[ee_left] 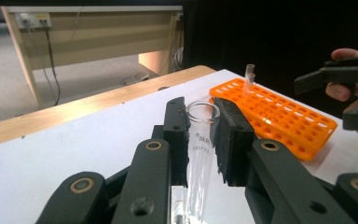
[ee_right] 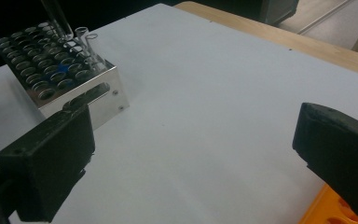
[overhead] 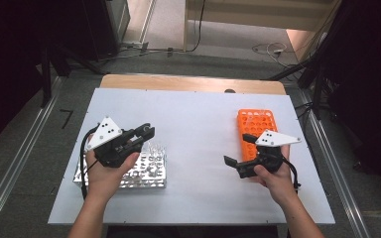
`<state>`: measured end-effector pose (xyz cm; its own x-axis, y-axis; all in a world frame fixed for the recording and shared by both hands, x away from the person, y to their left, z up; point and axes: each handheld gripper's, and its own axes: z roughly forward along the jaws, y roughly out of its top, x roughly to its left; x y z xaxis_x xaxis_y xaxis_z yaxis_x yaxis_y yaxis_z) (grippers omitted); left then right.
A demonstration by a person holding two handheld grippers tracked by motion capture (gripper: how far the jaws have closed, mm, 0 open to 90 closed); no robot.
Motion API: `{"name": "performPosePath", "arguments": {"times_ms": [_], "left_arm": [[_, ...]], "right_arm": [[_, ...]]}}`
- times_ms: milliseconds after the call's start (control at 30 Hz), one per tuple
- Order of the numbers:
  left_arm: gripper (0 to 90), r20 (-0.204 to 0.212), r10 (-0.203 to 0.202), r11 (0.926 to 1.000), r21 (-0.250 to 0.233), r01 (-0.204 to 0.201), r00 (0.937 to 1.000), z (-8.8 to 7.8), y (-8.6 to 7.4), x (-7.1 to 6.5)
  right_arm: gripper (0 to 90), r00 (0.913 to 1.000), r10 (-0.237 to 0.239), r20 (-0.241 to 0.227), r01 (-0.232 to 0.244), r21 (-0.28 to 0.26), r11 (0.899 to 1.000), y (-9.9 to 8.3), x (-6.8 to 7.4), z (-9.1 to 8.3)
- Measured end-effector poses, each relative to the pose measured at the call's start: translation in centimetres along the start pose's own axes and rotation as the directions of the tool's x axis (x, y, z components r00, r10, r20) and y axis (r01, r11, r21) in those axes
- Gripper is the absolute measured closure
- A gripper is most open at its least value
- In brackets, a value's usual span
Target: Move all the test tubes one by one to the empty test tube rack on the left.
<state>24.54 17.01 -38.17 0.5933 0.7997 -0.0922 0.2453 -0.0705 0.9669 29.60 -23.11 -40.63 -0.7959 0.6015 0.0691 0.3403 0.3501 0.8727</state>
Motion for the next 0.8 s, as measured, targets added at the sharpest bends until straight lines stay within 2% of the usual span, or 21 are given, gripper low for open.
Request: {"name": "performPosePath", "arguments": {"times_ms": [300,367,800], "left_arm": [[76.0,-0.057,-0.044,0.9987,0.023,0.045,0.9974,-0.2,-1.6,2.0],[76.0,-0.066,-0.044,0.9985,0.031,0.046,0.9969,-0.2,-1.8,2.3],[76.0,-0.077,-0.068,0.9946,0.072,0.074,0.9947,0.8,-3.5,3.1]], "right_arm": [[0.0,0.9992,0.015,0.037,-0.014,-0.015,1.000,-0.3,-1.2,-0.8],[0.0,0.9989,0.021,0.042,-0.020,-0.015,1.000,-0.3,-1.4,-1.0],[0.0,0.9971,0.038,0.067,-0.036,-0.028,0.999,-0.6,-2.5,-1.7]]}}
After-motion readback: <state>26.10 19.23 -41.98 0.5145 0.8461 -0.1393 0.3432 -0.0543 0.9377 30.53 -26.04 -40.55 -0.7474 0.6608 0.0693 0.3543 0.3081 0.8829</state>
